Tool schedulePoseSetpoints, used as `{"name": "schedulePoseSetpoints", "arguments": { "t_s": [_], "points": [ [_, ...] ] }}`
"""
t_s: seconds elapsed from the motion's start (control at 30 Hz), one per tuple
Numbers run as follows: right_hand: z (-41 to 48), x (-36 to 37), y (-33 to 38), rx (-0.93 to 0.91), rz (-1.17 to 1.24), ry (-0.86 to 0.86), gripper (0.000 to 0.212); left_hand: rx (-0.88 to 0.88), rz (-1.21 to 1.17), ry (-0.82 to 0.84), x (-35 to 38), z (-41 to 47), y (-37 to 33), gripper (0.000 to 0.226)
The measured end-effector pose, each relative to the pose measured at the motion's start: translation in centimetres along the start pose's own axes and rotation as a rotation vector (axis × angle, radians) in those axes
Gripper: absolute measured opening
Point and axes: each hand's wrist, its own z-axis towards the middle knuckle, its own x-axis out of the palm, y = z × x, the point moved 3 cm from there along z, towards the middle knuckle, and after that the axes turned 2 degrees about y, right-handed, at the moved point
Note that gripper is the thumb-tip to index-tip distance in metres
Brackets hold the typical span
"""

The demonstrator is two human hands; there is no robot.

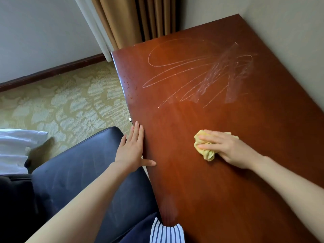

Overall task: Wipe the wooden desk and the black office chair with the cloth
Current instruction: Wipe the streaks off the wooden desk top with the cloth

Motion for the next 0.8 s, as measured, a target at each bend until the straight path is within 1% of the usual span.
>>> {"name": "schedulePoseSetpoints", "arguments": {
  "t_s": [0.1, 0.2, 0.33, 0.43, 0.47, 0.53, 0.67, 0.8],
  "points": [
    [1.0, -1.6, -3.5, 0.179, -0.037, -0.063, 0.063, 0.008, -0.025, -0.012, 0.1, 0.1, 0.1, 0.134],
    [3.2, -2.5, -5.8, 0.411, -0.009, -0.189, 0.062, 0.018, -0.024, -0.022, 0.2, 0.0, 0.2, 0.134],
    [8.0, -2.6, -6.5, 0.678, 0.026, -0.382, 0.053, 0.018, -0.028, -0.036, 0.3, 0.1, 0.3, 0.134],
    [11.6, -2.0, -5.4, 0.802, 0.052, -0.459, 0.051, 0.02, -0.038, -0.034, 0.6, 0.1, 0.5, 0.134],
    [12.6, -1.7, -4.8, 0.812, 0.052, -0.464, 0.052, 0.018, -0.037, -0.033, 0.6, 0.1, 0.5, 0.134],
    [14.4, -1.1, -3.2, 0.776, 0.045, -0.449, 0.055, 0.013, -0.036, -0.038, 0.6, 0.2, 0.7, 0.134],
    [16.2, 1.1, 1.7, 0.585, 0.06, -0.404, 0.06, 0.012, -0.02, -0.034, 0.6, 0.3, 0.7, 0.135],
    [15.0, 3.5, 6.3, 0.372, 0.075, -0.348, 0.055, 0.011, -0.013, -0.027, 0.5, 0.3, 0.7, 0.137]
  ]
}}
